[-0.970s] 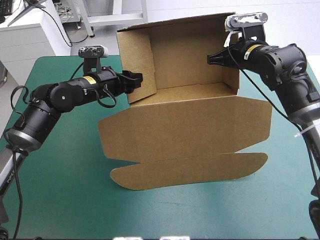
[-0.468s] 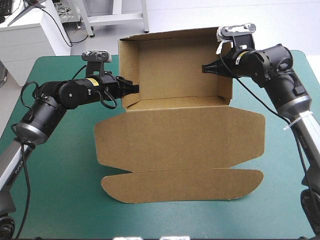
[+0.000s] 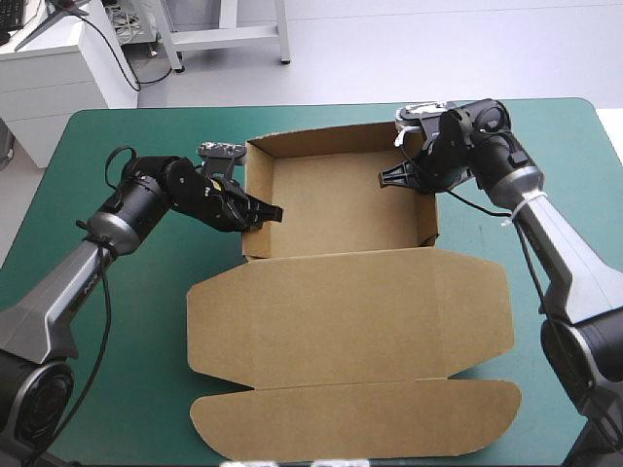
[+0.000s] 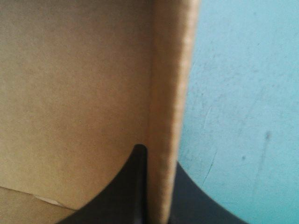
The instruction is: Fold the box
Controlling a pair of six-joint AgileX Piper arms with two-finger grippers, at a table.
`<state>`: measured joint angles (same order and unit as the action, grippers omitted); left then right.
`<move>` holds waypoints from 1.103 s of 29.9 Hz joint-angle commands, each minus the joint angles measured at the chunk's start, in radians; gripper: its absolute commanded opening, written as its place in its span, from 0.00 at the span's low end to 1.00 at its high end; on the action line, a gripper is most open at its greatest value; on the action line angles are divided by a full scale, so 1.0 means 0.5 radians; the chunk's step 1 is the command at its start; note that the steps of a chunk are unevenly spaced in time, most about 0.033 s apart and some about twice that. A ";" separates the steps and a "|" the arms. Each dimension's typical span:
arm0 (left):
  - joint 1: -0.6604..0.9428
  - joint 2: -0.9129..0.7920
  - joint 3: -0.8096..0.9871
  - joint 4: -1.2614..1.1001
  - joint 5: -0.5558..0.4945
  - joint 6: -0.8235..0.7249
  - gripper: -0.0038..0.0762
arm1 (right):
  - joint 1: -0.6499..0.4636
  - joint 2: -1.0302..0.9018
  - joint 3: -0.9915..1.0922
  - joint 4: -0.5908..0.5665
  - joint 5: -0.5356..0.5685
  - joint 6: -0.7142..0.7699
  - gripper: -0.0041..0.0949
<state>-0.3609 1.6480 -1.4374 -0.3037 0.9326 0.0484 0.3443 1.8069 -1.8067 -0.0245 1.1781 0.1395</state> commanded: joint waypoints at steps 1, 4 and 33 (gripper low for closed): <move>-0.046 -0.031 -0.081 -0.200 -0.082 0.099 0.04 | 0.047 -0.005 -0.054 0.240 0.001 -0.134 0.03; -0.046 0.028 -0.081 -0.187 -0.068 0.119 0.04 | 0.047 0.068 -0.054 0.320 0.036 -0.143 0.03; -0.042 0.062 -0.081 0.039 0.174 0.182 0.65 | 0.047 0.229 -0.054 0.479 0.145 -0.279 0.83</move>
<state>-0.3703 1.7293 -1.4411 -0.2222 1.0554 0.1319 0.3596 1.9726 -1.8058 0.1691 1.2416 0.0060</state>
